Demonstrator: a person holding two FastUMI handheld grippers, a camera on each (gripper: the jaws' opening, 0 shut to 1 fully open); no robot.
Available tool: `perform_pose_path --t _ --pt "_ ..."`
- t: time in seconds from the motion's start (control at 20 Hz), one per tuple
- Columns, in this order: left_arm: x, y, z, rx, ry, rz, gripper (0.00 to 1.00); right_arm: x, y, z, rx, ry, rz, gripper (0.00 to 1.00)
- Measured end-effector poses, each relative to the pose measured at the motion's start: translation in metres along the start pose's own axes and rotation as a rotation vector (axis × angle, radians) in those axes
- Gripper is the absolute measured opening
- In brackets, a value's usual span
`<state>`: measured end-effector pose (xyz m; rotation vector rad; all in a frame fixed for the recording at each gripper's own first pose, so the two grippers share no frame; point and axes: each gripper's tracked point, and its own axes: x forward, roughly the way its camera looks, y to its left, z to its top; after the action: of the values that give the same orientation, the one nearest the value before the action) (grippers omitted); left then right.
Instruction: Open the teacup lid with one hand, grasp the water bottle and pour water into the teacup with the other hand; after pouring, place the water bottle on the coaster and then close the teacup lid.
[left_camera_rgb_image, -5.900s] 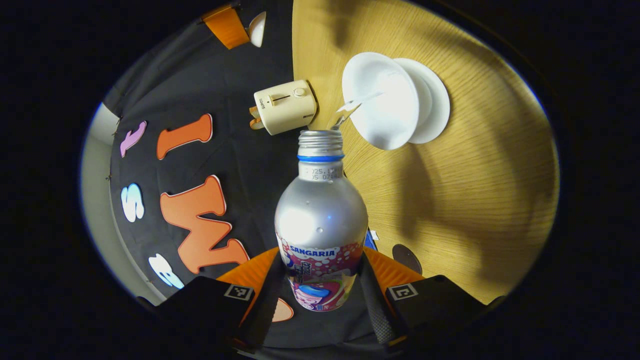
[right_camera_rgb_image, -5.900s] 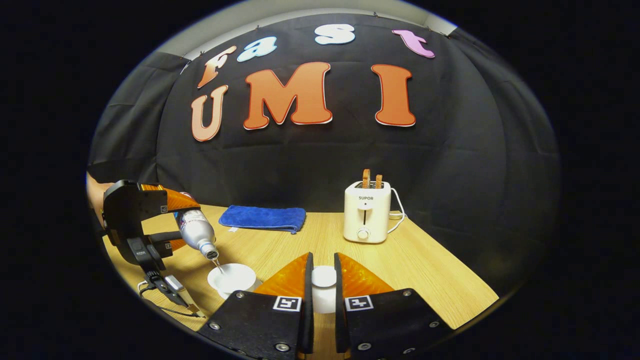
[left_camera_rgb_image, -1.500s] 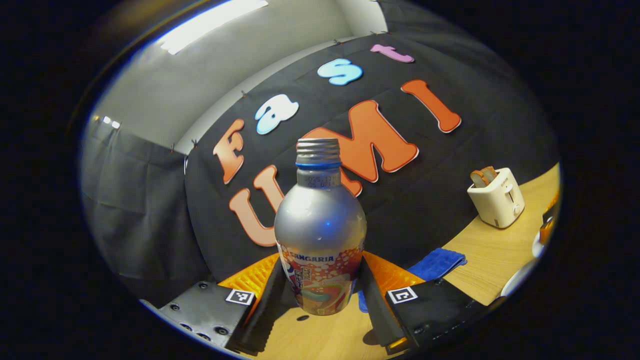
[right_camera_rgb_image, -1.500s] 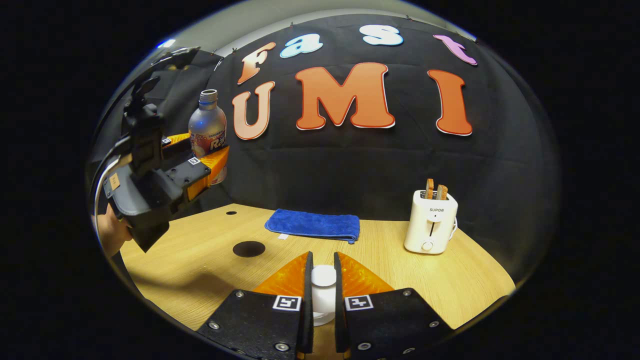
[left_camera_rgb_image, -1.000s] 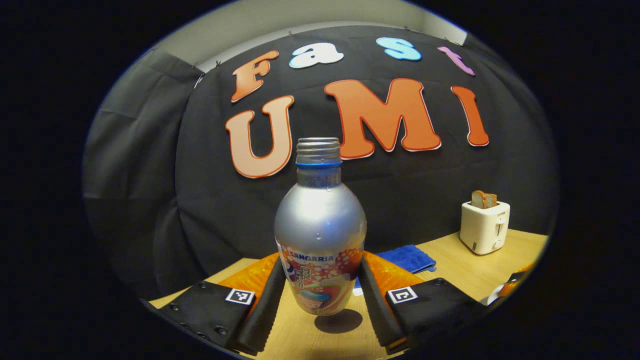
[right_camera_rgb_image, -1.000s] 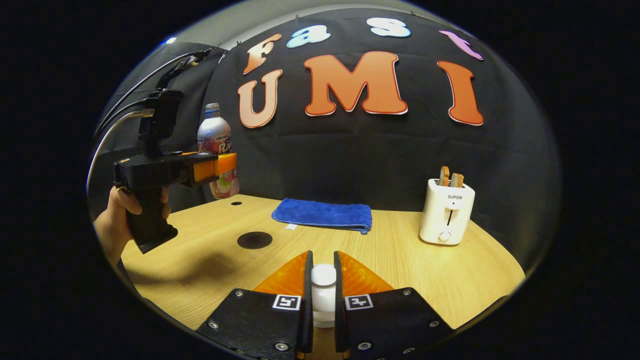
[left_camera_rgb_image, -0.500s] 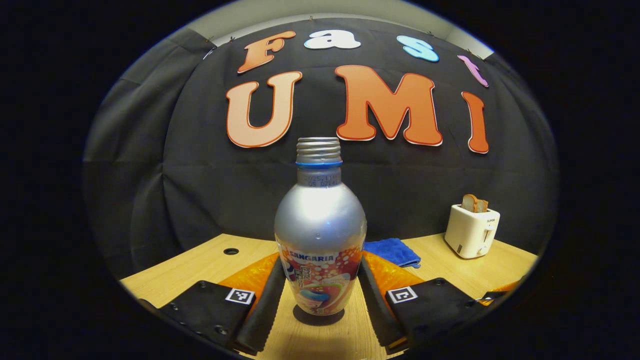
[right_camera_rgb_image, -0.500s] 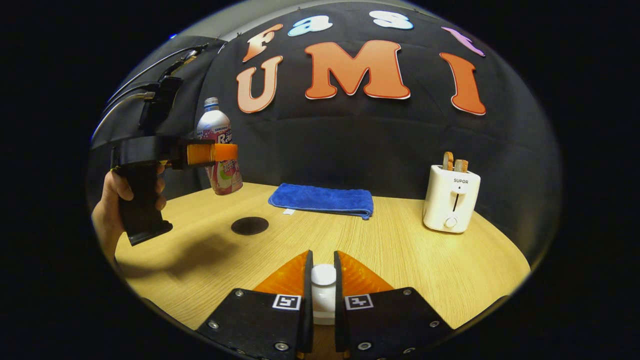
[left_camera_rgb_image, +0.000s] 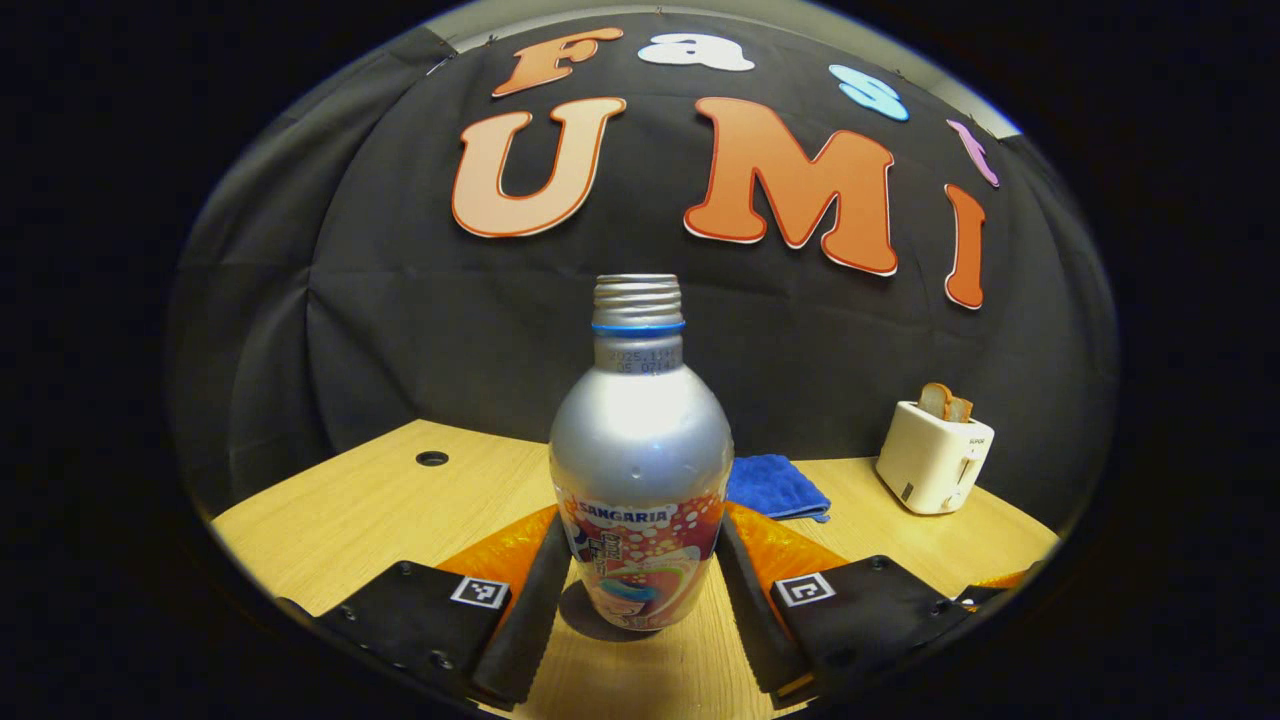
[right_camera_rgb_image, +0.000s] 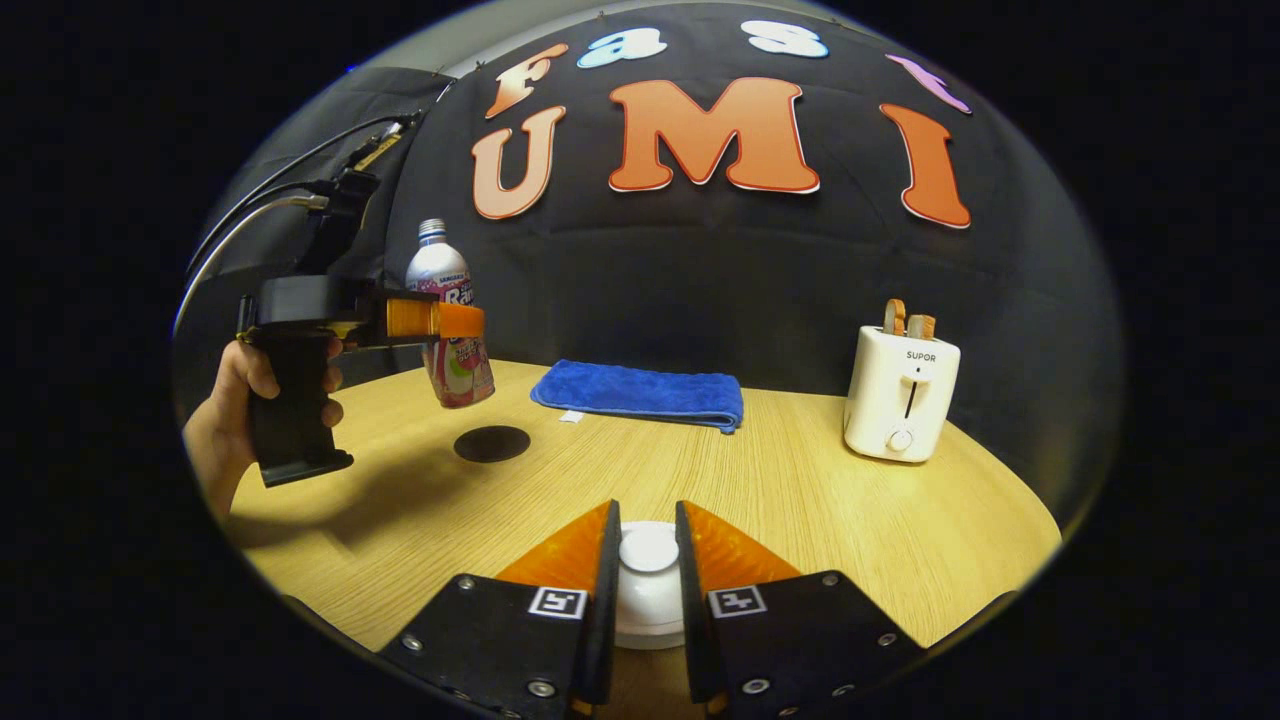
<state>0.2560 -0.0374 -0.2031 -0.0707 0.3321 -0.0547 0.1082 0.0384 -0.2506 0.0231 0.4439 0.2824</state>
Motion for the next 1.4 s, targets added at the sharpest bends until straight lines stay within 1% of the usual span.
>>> perform_pose_path --t 0.1,0.2,0.25,0.3,0.4,0.45,0.55,0.6,0.65,0.75,0.85,0.9,1.05,1.2,1.3,1.4 --pt "0.007 0.003 -0.008 -0.01 0.019 -0.002 0.82 -0.002 0.0 0.006 0.019 -0.017 -0.001 0.41" --pt "0.015 0.007 -0.017 -0.018 0.036 -0.005 0.82 -0.006 0.0 0.019 0.042 -0.058 0.004 0.57" --pt "0.019 0.008 -0.022 -0.03 0.046 -0.006 0.82 -0.006 -0.002 0.025 0.056 -0.077 -0.002 0.6" --pt "0.023 0.01 -0.027 -0.038 0.057 -0.007 0.8 -0.007 -0.004 0.029 0.07 -0.09 -0.008 0.67" --pt "0.028 0.012 -0.04 -0.048 0.081 -0.003 0.81 -0.011 -0.01 0.037 0.1 -0.113 -0.019 0.74" --pt "0.031 0.009 -0.047 -0.051 0.104 -0.01 0.82 -0.011 -0.013 0.039 0.115 -0.123 -0.024 0.76" --pt "0.035 0.011 -0.056 -0.045 0.125 -0.002 0.82 -0.011 -0.019 0.044 0.135 -0.14 -0.036 0.76" --pt "0.038 0.013 -0.058 -0.037 0.129 0.006 0.81 -0.01 -0.021 0.045 0.139 -0.146 -0.043 0.76" --pt "0.04 0.013 -0.061 -0.03 0.134 0.007 0.82 -0.009 -0.024 0.045 0.142 -0.146 -0.048 0.76" --pt "0.044 0.013 -0.066 -0.017 0.152 0.006 0.81 -0.008 -0.027 0.043 0.145 -0.138 -0.054 0.76" --pt "0.048 0.014 -0.066 -0.006 0.148 0.013 0.83 -0.008 -0.03 0.042 0.143 -0.135 -0.066 0.76" --pt "0.049 0.014 -0.068 -0.004 0.154 0.017 0.81 -0.008 -0.032 0.042 0.142 -0.135 -0.073 0.76" --pt "0.05 0.013 -0.07 0.009 0.162 0.007 0.83 -0.009 -0.036 0.042 0.152 -0.13 -0.083 0.77" --pt "0.049 0.01 -0.068 -0.001 0.162 -0.008 0.88 -0.012 -0.04 0.048 0.163 -0.146 -0.092 0.78" --pt "0.047 0.006 -0.067 0.0 0.161 -0.025 0.95 -0.015 -0.04 0.054 0.161 -0.157 -0.095 0.78" --pt "0.043 0.006 -0.061 -0.007 0.149 -0.03 0.96 -0.019 -0.04 0.059 0.153 -0.168 -0.098 0.78"
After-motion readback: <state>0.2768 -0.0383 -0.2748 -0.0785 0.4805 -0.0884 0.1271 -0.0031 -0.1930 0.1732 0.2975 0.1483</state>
